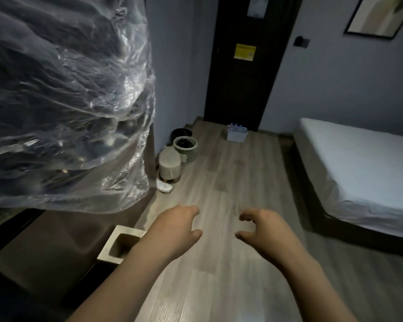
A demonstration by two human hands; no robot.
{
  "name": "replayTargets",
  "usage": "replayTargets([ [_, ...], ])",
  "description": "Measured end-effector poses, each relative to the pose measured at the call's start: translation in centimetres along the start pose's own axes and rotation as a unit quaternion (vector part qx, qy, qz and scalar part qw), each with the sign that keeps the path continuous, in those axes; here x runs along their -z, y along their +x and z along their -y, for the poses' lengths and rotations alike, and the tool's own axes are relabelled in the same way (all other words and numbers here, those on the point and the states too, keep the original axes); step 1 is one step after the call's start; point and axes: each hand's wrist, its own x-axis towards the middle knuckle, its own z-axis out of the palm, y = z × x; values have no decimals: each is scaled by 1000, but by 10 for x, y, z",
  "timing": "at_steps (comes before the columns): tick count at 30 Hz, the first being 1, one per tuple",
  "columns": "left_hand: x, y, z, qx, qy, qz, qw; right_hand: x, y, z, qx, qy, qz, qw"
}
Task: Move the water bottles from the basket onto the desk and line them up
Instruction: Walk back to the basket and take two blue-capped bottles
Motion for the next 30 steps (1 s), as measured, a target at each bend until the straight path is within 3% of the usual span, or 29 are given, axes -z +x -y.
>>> replayTargets([
  [13,-1,142,-5,-58,8,53,997,20,97,-36,-87,11,-5,996],
  [30,-24,415,-95,-81,23,50,995,94,315,-181,-119,39,-4,992],
])
